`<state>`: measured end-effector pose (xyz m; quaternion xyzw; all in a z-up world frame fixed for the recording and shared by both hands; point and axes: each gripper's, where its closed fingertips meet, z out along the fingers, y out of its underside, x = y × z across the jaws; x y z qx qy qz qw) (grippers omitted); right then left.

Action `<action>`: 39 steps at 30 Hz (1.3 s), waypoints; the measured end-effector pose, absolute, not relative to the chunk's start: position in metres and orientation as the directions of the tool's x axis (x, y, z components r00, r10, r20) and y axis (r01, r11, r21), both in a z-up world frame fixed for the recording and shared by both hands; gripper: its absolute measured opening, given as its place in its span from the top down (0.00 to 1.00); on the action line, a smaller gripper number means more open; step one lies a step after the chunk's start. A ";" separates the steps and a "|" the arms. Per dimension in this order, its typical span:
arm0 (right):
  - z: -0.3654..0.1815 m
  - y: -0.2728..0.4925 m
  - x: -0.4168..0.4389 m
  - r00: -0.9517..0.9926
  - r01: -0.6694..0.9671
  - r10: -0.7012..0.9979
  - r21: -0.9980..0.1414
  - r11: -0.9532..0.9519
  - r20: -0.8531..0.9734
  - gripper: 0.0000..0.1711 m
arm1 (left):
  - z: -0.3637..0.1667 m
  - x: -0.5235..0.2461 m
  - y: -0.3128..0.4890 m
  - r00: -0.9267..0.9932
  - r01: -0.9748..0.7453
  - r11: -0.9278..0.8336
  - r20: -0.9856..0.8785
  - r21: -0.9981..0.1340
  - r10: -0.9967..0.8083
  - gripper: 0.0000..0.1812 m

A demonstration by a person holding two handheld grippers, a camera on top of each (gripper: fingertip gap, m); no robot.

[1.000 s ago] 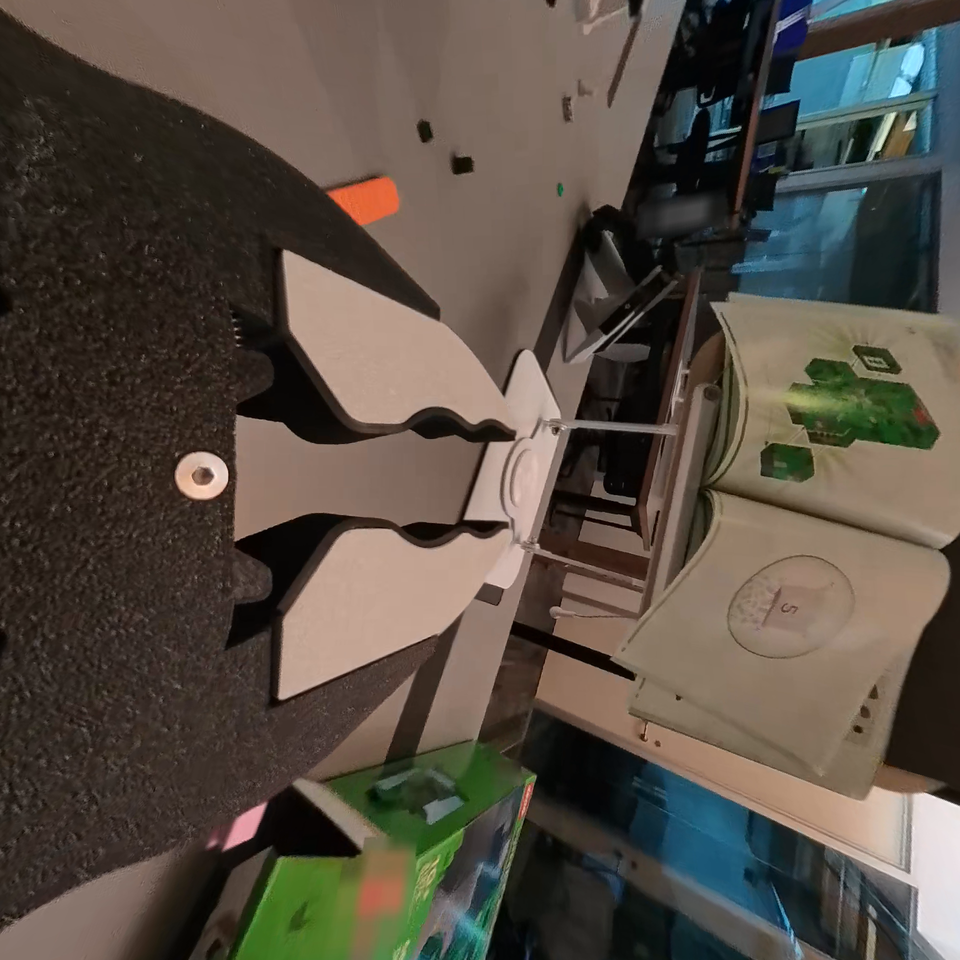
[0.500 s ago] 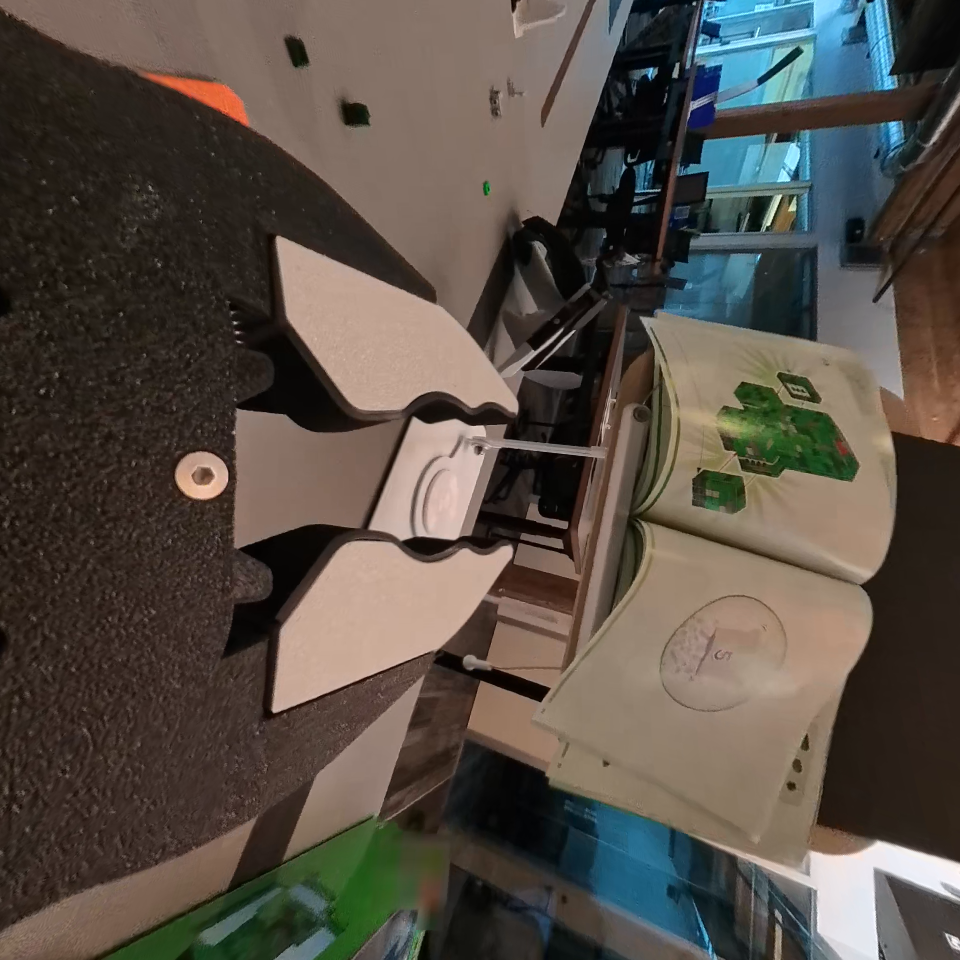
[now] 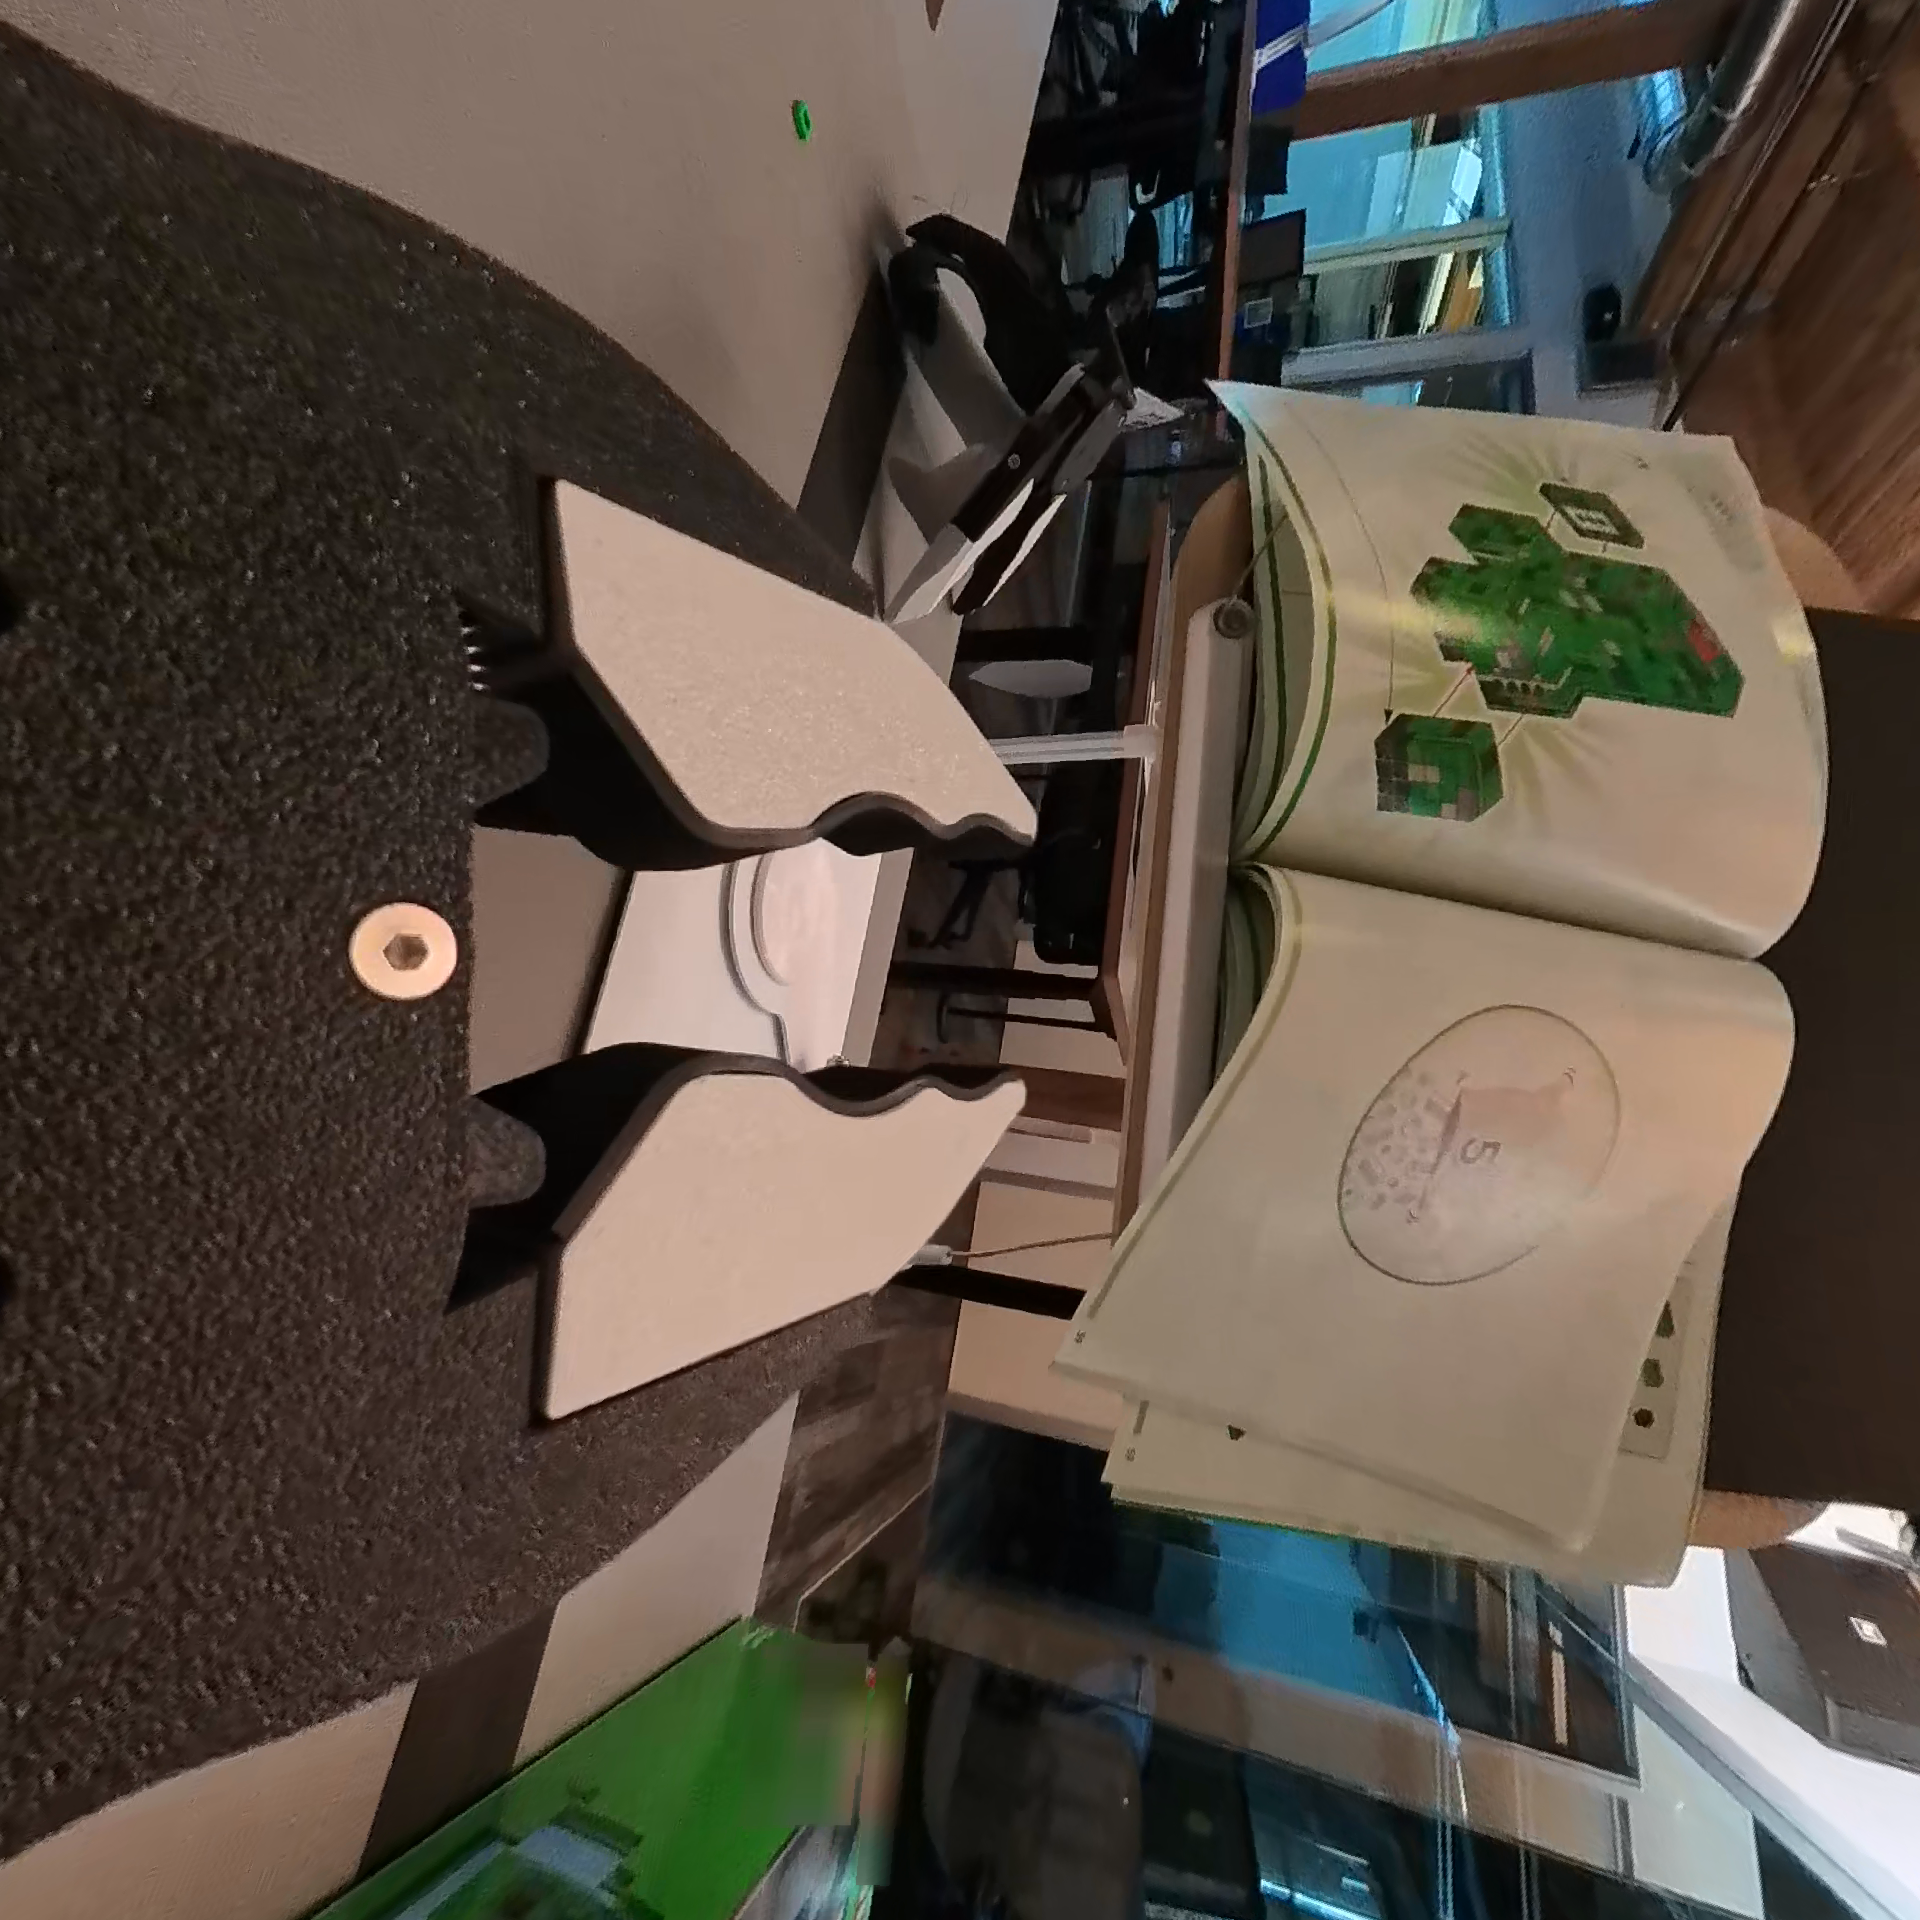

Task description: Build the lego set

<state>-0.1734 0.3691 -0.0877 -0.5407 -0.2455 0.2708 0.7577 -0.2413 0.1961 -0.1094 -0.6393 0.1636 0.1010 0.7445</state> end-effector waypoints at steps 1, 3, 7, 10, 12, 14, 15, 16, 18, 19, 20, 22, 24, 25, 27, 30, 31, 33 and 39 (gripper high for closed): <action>-0.088 0.369 -0.173 0.732 -0.143 0.677 -0.953 0.269 0.081 0.79 | -0.112 -0.229 0.192 0.908 -0.389 0.170 -0.408 -0.905 -0.095 0.84; -0.090 0.368 -0.173 0.731 -0.132 0.676 -0.954 0.268 0.089 0.82 | -0.118 -0.206 0.179 0.879 -0.433 0.161 -0.455 -0.887 -0.142 0.88; -0.096 0.361 -0.178 0.703 -0.091 0.701 -0.964 0.251 0.116 0.83 | -0.128 -0.152 0.140 0.809 -0.481 0.198 -0.519 -0.854 -0.276 0.98; -0.100 0.348 -0.187 0.659 -0.050 0.735 -0.966 0.253 0.158 0.83 | -0.129 -0.144 0.121 0.745 -0.540 0.266 -0.600 -0.799 -0.291 1.00; -0.102 0.337 -0.191 0.628 -0.027 0.756 -0.966 0.258 0.184 0.85 | -0.126 -0.164 0.122 0.765 -0.539 0.254 -0.593 -0.803 -0.252 1.00; -0.104 0.324 -0.196 0.595 -0.006 0.776 -0.964 0.265 0.210 0.86 | -0.119 -0.204 0.131 0.825 -0.506 0.207 -0.540 -0.837 -0.168 1.00; -0.105 0.317 -0.198 0.574 0.008 0.788 -0.964 0.265 0.221 0.87 | -0.116 -0.228 0.134 0.853 -0.483 0.187 -0.508 -0.855 -0.121 1.00; -0.108 0.311 -0.199 0.561 0.029 0.794 -0.964 0.263 0.233 0.88 | -0.114 -0.252 0.137 0.874 -0.464 0.167 -0.481 -0.870 -0.075 1.00; -0.112 0.294 -0.202 0.503 0.056 0.825 -0.962 0.267 0.259 0.88 | -0.113 -0.299 0.141 0.904 -0.424 0.121 -0.427 -0.897 0.005 1.00; -0.115 0.281 -0.206 0.436 0.060 0.862 -0.964 0.259 0.259 0.87 | -0.112 -0.319 0.141 0.919 -0.393 0.108 -0.391 -0.913 0.042 1.00; -0.119 0.269 -0.209 0.357 0.083 0.901 -0.969 0.233 0.247 0.86 | -0.110 -0.335 0.140 0.933 -0.358 0.105 -0.352 -0.928 0.071 1.00; -0.134 0.246 -0.212 0.154 0.188 0.975 -0.974 0.128 0.158 0.81 | -0.110 -0.356 0.139 0.958 -0.278 0.102 -0.269 -0.955 0.100 1.00; -0.159 0.226 -0.206 0.020 0.357 1.000 -0.934 0.003 0.011 0.72 | -0.109 -0.363 0.138 0.972 -0.221 0.108 -0.210 -0.969 0.102 1.00; -0.172 0.215 -0.201 -0.024 0.432 0.998 -0.901 -0.036 -0.051 0.70 | -0.109 -0.362 0.138 0.975 -0.212 0.111 -0.201 -0.971 0.095 1.00; -0.195 0.202 -0.193 -0.042 0.550 0.993 -0.832 -0.070 -0.111 0.69 | -0.109 -0.360 0.137 0.972 -0.226 0.116 -0.217 -0.967 0.089 1.00; -0.215 0.198 -0.185 -0.041 0.652 0.998 -0.758 -0.010 -0.049 0.73 | -0.109 -0.354 0.138 0.965 -0.257 0.117 -0.249 -0.959 0.078 1.00; -0.219 0.198 -0.184 -0.056 0.679 0.998 -0.733 0.022 -0.022 0.74 | -0.109 -0.352 0.138 0.963 -0.266 0.118 -0.259 -0.957 0.075 1.00; -0.223 0.193 -0.183 -0.098 0.708 0.995 -0.702 0.080 0.014 0.80 | -0.108 -0.350 0.137 0.961 -0.275 0.123 -0.268 -0.954 0.071 1.00; -0.219 0.245 -0.204 0.079 0.717 0.982 -0.694 0.063 0.170 0.91 | -0.115 -0.359 0.140 0.961 -0.262 0.068 -0.254 -0.963 0.113 1.00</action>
